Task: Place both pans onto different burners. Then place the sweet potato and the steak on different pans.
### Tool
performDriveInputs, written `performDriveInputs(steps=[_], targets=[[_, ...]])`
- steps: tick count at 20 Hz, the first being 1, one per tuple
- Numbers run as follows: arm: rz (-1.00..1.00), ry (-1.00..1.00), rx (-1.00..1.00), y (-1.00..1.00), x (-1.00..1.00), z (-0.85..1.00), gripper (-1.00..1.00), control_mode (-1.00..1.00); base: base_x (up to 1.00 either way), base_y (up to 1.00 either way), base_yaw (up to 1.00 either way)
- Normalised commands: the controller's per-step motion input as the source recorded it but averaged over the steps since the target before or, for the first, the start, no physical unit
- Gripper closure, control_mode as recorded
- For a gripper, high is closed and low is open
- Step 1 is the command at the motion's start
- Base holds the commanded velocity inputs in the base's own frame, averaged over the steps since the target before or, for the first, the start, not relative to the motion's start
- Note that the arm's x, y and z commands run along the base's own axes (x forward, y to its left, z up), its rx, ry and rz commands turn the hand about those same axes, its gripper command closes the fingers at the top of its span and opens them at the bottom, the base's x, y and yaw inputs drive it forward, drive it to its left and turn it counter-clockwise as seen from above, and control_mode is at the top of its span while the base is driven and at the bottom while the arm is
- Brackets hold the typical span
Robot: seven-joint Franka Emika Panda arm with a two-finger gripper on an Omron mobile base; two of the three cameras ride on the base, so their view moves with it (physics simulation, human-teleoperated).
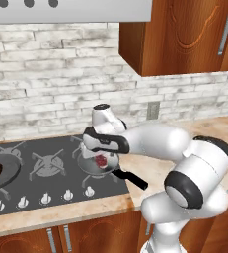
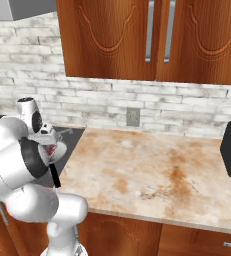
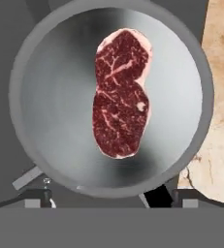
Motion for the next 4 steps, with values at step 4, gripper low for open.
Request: performDriveInputs(steps=[4], targets=[[-0.08,-0.01,0.00,-0.21,-0.45,0.62,-1.00,-1.00,0.00,0.00,0.00]])
